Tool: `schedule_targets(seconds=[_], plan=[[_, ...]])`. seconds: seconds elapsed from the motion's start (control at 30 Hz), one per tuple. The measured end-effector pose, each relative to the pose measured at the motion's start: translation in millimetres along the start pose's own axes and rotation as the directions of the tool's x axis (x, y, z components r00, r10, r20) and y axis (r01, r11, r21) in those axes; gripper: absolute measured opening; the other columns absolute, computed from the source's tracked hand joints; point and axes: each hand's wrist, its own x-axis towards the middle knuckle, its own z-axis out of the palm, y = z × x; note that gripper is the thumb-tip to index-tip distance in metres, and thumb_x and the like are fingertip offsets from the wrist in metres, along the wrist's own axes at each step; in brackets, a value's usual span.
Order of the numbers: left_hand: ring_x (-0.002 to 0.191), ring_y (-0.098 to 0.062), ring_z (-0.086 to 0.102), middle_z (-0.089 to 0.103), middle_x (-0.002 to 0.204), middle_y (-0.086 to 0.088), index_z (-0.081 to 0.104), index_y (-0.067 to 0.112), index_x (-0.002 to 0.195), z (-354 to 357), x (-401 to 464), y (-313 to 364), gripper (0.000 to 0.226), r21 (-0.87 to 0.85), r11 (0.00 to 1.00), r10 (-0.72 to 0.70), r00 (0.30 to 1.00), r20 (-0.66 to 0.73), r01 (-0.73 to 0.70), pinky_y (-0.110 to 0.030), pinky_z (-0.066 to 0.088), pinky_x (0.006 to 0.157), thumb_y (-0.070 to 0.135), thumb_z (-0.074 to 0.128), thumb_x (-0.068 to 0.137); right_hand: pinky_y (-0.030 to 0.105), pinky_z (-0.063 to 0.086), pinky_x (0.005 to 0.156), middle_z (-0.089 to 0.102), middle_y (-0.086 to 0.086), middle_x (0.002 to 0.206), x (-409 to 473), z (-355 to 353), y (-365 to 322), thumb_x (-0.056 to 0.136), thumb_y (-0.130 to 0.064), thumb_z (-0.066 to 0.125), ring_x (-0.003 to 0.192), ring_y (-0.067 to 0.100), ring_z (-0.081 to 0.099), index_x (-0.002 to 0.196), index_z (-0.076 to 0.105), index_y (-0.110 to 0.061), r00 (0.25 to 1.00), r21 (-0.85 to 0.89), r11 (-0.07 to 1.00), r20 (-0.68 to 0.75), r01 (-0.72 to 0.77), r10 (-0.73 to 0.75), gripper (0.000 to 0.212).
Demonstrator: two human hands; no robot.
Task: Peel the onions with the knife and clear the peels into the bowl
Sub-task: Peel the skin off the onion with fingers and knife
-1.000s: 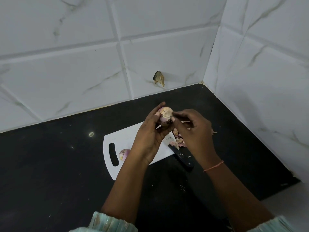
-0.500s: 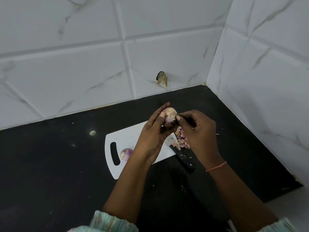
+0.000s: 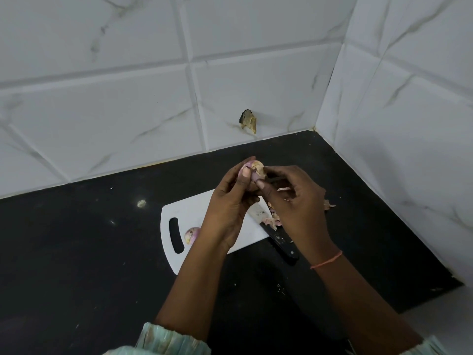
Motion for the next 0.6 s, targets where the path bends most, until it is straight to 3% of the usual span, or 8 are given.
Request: schedule_targets(seconds=[0.1,0.27,0.47,0.6], plan=[[0.107,-0.018,0.068,0.068,0.122,-0.011,0.063,0.009,0.129,-0.3,0.0,0.0,0.052,0.02,1.0,0.023,1.0,-0.013,-0.023,-0.028,0.055,0.083,0.034,0.062,0.083,0.03,0.058,0.076,0.069,0.002,0.094,-0.6,0.9,3.1,0.087,-0.018,0.073,0.088,0.011,0.067,0.101,0.072,-0.006,1.0,-0.027,0.999,-0.011,0.023,-0.023,0.019],[0.085,-0.01,0.069,0.07,0.103,-0.004,0.066,0.013,0.123,0.7,-0.9,0.2,0.053,0.092,0.995,0.043,0.999,-0.026,-0.041,-0.029,0.05,0.078,0.041,0.065,0.078,0.028,0.056,0.07,0.07,0.003,0.085,2.2,-1.9,1.5,0.089,-0.019,0.07,0.079,0.011,0.066,0.095,0.074,-0.004,0.997,-0.073,0.995,-0.03,0.069,-0.071,0.016],[0.079,-0.007,0.066,0.072,0.094,0.003,0.069,0.014,0.117,2.6,-1.2,-0.1,0.045,0.085,0.996,0.019,0.998,-0.056,-0.014,-0.028,0.047,0.073,0.038,0.065,0.079,0.032,0.055,0.066,0.069,0.003,0.081,2.1,-0.7,1.7,0.089,-0.008,0.072,0.075,0.012,0.065,0.092,0.073,-0.003,0.995,-0.135,0.986,-0.022,0.096,-0.099,0.006],[0.085,-0.016,0.062,0.072,0.098,-0.001,0.07,0.013,0.117,3.8,-3.4,-1.6,0.046,0.082,0.997,-0.012,0.998,-0.061,0.017,-0.029,0.045,0.07,0.039,0.066,0.079,0.032,0.055,0.067,0.069,0.004,0.083,1.4,-2.7,2.7,0.089,-0.009,0.072,0.077,0.013,0.066,0.091,0.072,-0.002,0.992,-0.126,0.986,-0.047,0.106,-0.113,0.007]])
